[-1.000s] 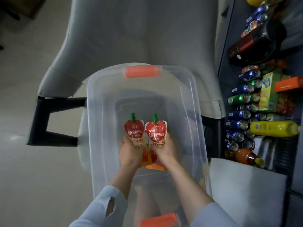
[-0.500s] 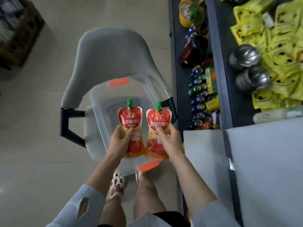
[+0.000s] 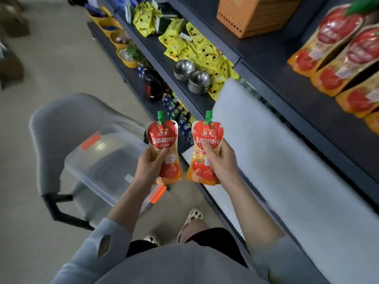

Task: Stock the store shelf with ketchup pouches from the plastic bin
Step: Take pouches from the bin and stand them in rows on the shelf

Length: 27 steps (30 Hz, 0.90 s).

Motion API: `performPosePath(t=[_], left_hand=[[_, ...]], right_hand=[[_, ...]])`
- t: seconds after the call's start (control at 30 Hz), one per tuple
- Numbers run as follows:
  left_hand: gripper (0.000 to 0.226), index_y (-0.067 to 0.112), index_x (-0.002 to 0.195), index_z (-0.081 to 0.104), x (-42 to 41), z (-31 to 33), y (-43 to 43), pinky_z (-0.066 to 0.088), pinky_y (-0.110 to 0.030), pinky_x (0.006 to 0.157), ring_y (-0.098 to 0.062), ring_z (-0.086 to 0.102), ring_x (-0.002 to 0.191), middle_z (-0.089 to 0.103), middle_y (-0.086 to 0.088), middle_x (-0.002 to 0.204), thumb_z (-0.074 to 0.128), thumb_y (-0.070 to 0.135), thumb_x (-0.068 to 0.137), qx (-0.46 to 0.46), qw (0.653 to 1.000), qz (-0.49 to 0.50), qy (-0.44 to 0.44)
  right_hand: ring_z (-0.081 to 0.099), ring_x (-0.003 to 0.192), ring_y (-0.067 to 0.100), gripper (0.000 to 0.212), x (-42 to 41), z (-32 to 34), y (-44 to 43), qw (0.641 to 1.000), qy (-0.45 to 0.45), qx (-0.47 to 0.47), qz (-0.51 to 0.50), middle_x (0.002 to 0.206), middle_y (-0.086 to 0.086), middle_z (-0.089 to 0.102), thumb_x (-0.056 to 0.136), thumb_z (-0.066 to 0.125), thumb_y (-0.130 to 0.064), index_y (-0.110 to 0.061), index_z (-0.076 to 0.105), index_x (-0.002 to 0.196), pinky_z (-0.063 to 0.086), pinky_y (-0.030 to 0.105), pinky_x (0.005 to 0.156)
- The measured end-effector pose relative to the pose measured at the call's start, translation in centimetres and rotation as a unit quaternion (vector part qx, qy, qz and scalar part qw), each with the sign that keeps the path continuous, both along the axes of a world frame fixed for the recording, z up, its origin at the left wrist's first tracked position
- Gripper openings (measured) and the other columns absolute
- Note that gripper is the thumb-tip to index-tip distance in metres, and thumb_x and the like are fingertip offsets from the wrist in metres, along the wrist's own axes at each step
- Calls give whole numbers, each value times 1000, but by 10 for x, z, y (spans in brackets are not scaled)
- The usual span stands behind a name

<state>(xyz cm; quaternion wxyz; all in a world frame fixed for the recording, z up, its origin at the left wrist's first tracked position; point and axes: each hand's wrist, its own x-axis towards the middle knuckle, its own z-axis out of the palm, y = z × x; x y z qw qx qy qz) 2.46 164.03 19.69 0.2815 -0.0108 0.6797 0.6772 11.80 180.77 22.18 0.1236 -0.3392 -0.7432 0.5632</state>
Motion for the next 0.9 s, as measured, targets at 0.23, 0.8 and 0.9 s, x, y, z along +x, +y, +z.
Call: performPosePath(t=[0.23, 0.8, 0.9], left_hand=[[15, 17, 106, 54, 35, 48, 77, 54, -21, 63, -11, 66, 83, 67, 1, 96, 58, 25, 94, 25, 991, -116, 61], [27, 21, 120, 59, 192, 142, 300, 57, -25, 65, -16, 71, 93, 72, 1, 107, 59, 30, 94, 158, 932, -287, 157], [30, 20, 123, 59, 221, 153, 332, 57, -29, 76, -13, 70, 97, 71, 2, 110, 59, 30, 94, 173, 922, -299, 177]], right_hand=[[70, 100, 9, 26, 71, 42, 45, 991, 56, 23, -122, 109, -12, 72, 91, 66, -49, -34, 63, 113, 58, 42, 94], [71, 102, 9, 16, 291, 148, 217, 918, 165, 122, -341, 107, -12, 75, 88, 73, -40, -39, 67, 103, 56, 45, 95], [73, 97, 11, 13, 331, 168, 250, 913, 161, 128, -353, 103, -9, 77, 85, 78, -34, -34, 72, 97, 58, 44, 92]])
